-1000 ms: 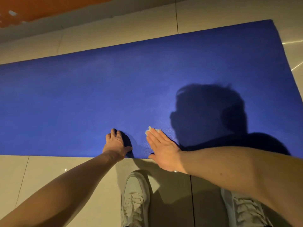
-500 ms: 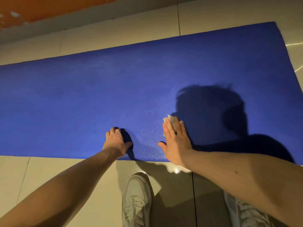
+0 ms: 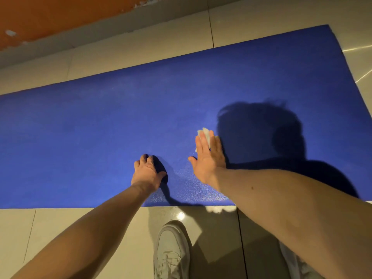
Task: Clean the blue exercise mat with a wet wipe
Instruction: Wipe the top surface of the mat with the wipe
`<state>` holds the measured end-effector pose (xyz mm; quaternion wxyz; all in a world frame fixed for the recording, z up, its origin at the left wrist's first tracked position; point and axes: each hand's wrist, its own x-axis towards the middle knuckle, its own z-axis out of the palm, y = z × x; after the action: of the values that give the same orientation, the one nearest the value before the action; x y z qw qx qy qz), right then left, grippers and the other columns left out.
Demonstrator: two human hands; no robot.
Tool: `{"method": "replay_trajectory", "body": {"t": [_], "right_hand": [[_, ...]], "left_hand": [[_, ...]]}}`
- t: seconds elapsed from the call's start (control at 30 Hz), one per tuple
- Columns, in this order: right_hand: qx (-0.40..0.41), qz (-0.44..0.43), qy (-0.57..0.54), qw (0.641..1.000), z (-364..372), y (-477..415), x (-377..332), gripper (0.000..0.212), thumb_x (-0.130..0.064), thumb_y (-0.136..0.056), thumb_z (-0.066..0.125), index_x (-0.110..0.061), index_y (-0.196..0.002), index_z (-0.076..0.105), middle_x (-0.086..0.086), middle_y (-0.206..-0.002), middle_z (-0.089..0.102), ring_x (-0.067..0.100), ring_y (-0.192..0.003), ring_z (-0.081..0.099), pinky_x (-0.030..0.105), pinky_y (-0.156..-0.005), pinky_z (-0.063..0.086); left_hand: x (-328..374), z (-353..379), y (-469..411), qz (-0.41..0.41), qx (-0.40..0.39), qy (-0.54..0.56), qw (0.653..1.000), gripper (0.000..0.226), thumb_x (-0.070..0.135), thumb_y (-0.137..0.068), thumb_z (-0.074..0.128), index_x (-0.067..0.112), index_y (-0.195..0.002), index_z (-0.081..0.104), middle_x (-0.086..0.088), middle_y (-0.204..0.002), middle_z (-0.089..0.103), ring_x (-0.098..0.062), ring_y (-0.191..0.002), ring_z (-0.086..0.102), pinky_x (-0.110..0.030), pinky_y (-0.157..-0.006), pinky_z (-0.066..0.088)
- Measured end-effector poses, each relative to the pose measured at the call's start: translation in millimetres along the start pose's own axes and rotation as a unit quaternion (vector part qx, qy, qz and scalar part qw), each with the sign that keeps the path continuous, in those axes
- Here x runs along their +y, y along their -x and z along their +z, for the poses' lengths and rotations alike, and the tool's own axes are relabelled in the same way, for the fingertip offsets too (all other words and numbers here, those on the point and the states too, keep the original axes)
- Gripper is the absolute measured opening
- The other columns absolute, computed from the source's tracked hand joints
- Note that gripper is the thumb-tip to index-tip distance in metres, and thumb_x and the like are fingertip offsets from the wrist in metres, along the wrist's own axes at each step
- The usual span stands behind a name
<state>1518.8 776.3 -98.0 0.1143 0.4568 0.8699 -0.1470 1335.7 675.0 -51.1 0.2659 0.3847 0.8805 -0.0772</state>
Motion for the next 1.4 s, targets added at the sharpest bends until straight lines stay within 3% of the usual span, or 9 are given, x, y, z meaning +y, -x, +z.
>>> {"method": "replay_trajectory", "body": {"t": [0.13, 0.27, 0.37, 0.53, 0.67, 0.97, 1.1, 1.27, 1.4], "right_hand": [[-0.033, 0.067, -0.049, 0.996, -8, -3, -40, 0.082, -0.055, -0.105, 0.021, -0.001, -0.155, -0.014, 0.020, -0.164, -0.024, 0.044, -0.147, -0.029, 0.057, -0.122, -0.008], [-0.114, -0.170, -0.021, 0.979, -8, -2, -69, 0.072, -0.047, -0.108, 0.020, -0.008, -0.159, -0.012, 0.012, -0.163, -0.030, 0.033, -0.145, -0.037, 0.051, -0.122, -0.016], [-0.084, -0.229, 0.044, 0.969, -4, -16, -54, 0.069, -0.049, -0.108, 0.017, -0.013, -0.160, -0.011, 0.004, -0.165, -0.026, 0.026, -0.149, -0.031, 0.048, -0.123, -0.014], [0.041, 0.024, 0.018, 0.999, -17, -50, 14, 0.079, -0.056, -0.102, 0.034, -0.008, -0.161, 0.011, 0.011, -0.169, -0.003, 0.035, -0.154, -0.006, 0.050, -0.124, 0.005], [0.014, 0.133, -0.051, 0.990, -24, -64, 9, 0.086, -0.056, -0.103, 0.032, -0.001, -0.159, -0.002, 0.018, -0.167, -0.014, 0.038, -0.153, -0.016, 0.051, -0.125, -0.004], [-0.058, -0.246, 0.063, 0.965, -12, -59, -44, 0.069, -0.045, -0.109, 0.020, -0.010, -0.160, -0.010, 0.007, -0.166, -0.024, 0.028, -0.151, -0.027, 0.047, -0.124, -0.012], [0.035, -0.100, 0.113, 0.988, -22, -97, 9, 0.072, -0.052, -0.107, 0.017, -0.011, -0.161, -0.008, 0.008, -0.168, -0.015, 0.036, -0.153, -0.017, 0.053, -0.124, -0.006], [0.019, 0.057, 0.072, 0.996, -39, -110, 22, 0.078, -0.051, -0.107, 0.019, 0.003, -0.157, -0.004, 0.021, -0.167, -0.010, 0.041, -0.153, -0.012, 0.054, -0.124, 0.002], [-0.029, -0.043, 0.020, 0.998, -30, -102, -36, 0.075, -0.044, -0.108, 0.020, 0.005, -0.156, -0.008, 0.025, -0.164, -0.018, 0.043, -0.150, -0.022, 0.057, -0.123, -0.004]], "left_hand": [[3, 0, -5, 0.004, -0.005, -0.014, 1.000, 0.079, 0.040, -0.096, 0.063, 0.012, -0.157, 0.021, -0.006, -0.164, 0.013, -0.031, -0.145, 0.015, -0.043, -0.118, 0.032], [0, 1, -10, 0.007, 0.001, -0.009, 1.000, 0.076, 0.036, -0.094, 0.064, 0.013, -0.156, 0.025, -0.005, -0.163, 0.015, -0.030, -0.144, 0.017, -0.042, -0.115, 0.035], [1, -1, -11, 0.007, 0.004, -0.004, 1.000, 0.079, 0.036, -0.093, 0.066, 0.013, -0.156, 0.023, -0.005, -0.163, 0.014, -0.030, -0.144, 0.015, -0.041, -0.116, 0.033], [-1, -5, -14, -0.001, -0.005, 0.007, 1.000, 0.084, 0.038, -0.093, 0.067, 0.014, -0.158, 0.018, -0.005, -0.164, 0.010, -0.030, -0.147, 0.011, -0.045, -0.119, 0.030], [-2, -5, -17, -0.003, -0.009, 0.019, 1.000, 0.084, 0.039, -0.094, 0.066, 0.014, -0.158, 0.018, -0.005, -0.165, 0.009, -0.030, -0.148, 0.010, -0.045, -0.121, 0.027], [1, -8, -27, -0.005, 0.021, 0.050, 0.998, 0.080, 0.038, -0.092, 0.069, 0.012, -0.155, 0.027, -0.006, -0.164, 0.013, -0.028, -0.148, 0.010, -0.043, -0.121, 0.026], [4, -13, -36, -0.002, 0.042, 0.077, 0.996, 0.075, 0.038, -0.092, 0.068, 0.010, -0.152, 0.032, -0.007, -0.163, 0.019, -0.028, -0.147, 0.015, -0.043, -0.121, 0.024], [13, -17, -44, 0.004, 0.045, 0.088, 0.995, 0.076, 0.039, -0.092, 0.069, 0.010, -0.152, 0.032, -0.007, -0.162, 0.020, -0.028, -0.146, 0.015, -0.041, -0.122, 0.024], [22, -19, -51, -0.003, 0.040, 0.089, 0.995, 0.081, 0.039, -0.093, 0.068, 0.015, -0.157, 0.024, -0.006, -0.164, 0.014, -0.027, -0.148, 0.008, -0.042, -0.121, 0.023]]}}
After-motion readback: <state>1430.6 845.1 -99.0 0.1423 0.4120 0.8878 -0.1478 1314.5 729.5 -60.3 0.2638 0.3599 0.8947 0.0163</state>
